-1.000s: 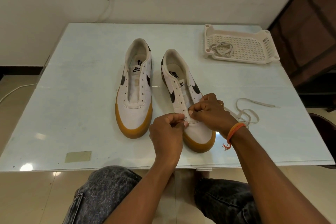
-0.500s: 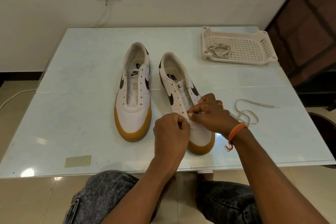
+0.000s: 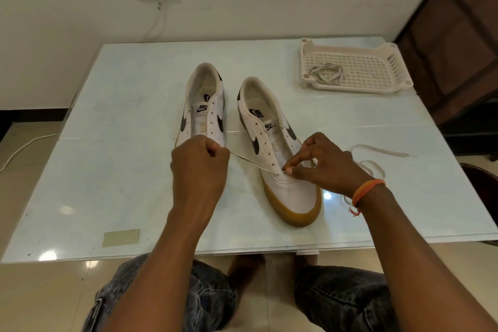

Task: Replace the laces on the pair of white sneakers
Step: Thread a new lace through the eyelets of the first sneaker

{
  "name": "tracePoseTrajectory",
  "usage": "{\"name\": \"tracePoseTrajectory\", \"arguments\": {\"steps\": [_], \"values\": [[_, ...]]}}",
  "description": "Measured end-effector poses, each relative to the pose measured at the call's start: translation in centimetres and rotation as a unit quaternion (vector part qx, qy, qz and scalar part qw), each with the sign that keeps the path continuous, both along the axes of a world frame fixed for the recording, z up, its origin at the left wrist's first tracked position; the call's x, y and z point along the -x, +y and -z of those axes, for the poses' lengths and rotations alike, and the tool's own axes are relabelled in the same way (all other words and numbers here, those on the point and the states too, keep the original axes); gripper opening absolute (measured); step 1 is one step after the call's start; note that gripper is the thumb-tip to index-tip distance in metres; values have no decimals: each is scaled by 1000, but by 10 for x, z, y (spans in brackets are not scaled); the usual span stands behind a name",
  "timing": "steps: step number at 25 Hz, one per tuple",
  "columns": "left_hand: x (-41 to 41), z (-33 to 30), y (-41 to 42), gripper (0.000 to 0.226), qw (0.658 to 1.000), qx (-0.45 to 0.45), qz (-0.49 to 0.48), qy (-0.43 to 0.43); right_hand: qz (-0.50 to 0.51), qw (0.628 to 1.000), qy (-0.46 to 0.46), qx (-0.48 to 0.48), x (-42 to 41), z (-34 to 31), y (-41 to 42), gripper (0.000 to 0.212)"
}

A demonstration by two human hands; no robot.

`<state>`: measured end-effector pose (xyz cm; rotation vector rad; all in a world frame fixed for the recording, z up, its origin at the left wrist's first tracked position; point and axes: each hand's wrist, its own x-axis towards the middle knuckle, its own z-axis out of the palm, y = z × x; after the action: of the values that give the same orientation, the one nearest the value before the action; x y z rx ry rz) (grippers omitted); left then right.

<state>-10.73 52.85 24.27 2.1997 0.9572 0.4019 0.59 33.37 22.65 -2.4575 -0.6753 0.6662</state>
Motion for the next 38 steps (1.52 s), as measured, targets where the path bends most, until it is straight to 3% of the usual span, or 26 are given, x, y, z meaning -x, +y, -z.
{"name": "tracePoseTrajectory", "arguments": {"steps": [5,10,14,20,24,28,30,34,38], "values": [[-4,-1,8,5,999,-13,-16,-32,-5,999,26,-27,-2,-1,-6,17],[-7,5,-30,41,992,-15,121,32,-15,998,26,-46,-4,-2,-5,20],[-10,20,-49,16,969,64,229,70,-26,998,-19,-56,-5,2,-6,12],[-14,26,-46,9,969,94,218,74,-9,998,-40,-38,-1,12,6,12],[-14,16,-39,20,961,90,232,124,-4,998,-58,-23,2,11,6,14],[-12,-5,-16,15,939,233,165,189,-21,998,-67,-3,2,7,3,19],[-9,-11,0,15,940,253,98,207,-10,998,-49,-30,0,7,1,22],[-2,-4,18,21,971,31,46,232,23,996,-25,-84,-4,11,-3,23],[2,-18,24,19,983,-102,-37,149,34,994,-11,-103,-5,12,-5,26]]}}
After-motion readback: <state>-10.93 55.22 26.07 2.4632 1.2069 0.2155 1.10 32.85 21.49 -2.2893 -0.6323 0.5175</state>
